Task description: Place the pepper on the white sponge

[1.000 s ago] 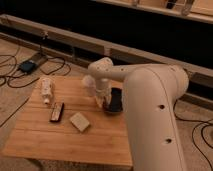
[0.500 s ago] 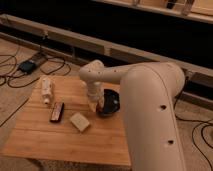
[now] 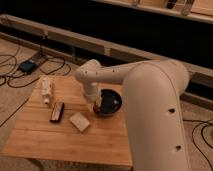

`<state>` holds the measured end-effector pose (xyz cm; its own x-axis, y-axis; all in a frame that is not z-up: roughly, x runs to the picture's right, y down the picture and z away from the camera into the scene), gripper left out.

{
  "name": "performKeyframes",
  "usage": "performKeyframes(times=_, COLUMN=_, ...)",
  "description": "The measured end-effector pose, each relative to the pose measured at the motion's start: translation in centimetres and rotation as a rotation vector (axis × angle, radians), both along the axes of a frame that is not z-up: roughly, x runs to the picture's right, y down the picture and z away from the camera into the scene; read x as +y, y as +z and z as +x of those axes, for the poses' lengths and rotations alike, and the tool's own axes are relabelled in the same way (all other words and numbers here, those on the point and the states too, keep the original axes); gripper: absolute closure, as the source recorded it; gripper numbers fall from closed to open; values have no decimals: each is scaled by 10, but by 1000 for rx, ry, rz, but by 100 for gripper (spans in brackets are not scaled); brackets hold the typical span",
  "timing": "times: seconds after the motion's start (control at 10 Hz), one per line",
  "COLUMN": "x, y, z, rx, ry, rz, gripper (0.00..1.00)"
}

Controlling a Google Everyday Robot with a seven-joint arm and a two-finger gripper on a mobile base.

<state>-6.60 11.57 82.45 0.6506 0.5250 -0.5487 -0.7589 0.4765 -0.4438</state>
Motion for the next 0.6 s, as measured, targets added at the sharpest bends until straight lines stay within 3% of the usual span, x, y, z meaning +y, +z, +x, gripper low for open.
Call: performKeyframes(times=0.6, x=29, y=-3, z=-33, rx=-92, ry=-61, rz=-32, gripper=100)
